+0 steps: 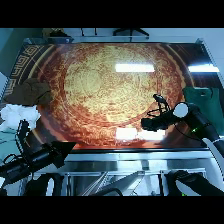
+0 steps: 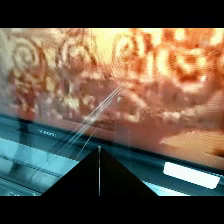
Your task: Fold the shirts.
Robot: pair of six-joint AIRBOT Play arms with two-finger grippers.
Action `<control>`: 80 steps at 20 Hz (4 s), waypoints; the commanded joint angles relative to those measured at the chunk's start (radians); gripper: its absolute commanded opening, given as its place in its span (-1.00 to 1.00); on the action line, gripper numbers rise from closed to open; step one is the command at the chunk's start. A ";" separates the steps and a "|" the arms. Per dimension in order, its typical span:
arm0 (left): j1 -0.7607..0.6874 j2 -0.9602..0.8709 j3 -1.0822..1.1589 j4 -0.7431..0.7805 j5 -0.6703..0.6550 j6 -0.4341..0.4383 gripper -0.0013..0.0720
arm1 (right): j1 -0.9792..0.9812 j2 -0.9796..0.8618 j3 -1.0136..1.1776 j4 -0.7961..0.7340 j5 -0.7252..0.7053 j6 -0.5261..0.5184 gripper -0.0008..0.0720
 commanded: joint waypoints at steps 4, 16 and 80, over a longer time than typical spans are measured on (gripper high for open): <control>0.001 0.000 -0.001 0.000 0.000 0.001 -0.93 | 0.001 0.001 0.000 0.000 0.000 0.000 -0.94; 0.001 0.000 -0.001 -0.002 0.101 0.002 -0.92 | 0.001 0.001 0.000 0.000 -0.056 0.000 -0.94; -0.633 -1.626 1.520 0.483 -0.008 -0.207 -0.07 | -0.312 0.044 0.042 0.027 -0.048 -0.132 0.28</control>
